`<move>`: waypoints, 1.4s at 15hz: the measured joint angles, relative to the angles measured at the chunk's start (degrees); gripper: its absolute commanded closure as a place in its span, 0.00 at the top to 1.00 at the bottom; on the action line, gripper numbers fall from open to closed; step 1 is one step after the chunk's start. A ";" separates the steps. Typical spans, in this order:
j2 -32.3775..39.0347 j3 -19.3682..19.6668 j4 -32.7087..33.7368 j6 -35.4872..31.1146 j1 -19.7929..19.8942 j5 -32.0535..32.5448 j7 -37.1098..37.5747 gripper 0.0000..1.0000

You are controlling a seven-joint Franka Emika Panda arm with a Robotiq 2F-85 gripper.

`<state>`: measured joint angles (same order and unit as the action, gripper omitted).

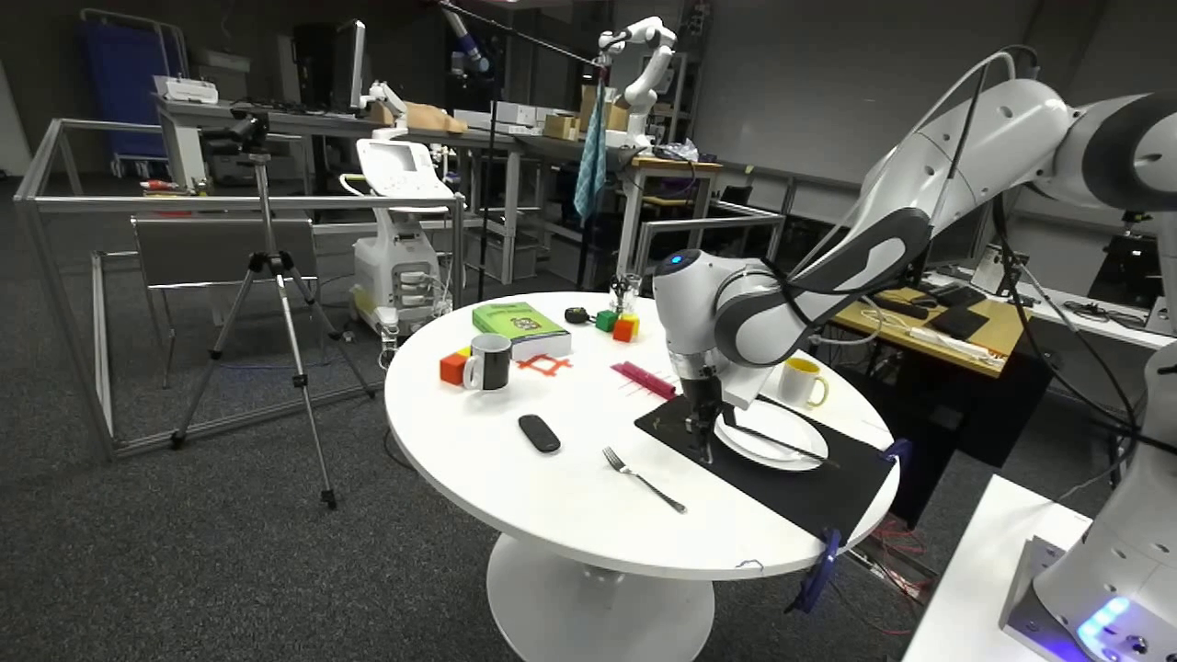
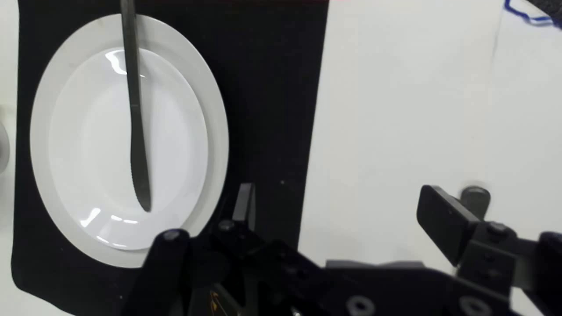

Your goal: Remove the fork from the white plate

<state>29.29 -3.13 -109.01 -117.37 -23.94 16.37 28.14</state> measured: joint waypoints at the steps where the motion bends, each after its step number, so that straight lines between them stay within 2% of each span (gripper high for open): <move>1: -1.29 0.02 -1.98 -0.41 0.63 0.06 -0.42 1.00; 11: -8.87 1.17 -17.75 -13.04 8.47 0.22 -1.40 1.00; 21: -10.55 3.89 -23.03 -24.12 15.66 -0.01 -11.06 1.00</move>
<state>18.74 0.76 -132.04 -141.49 -8.28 16.35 17.08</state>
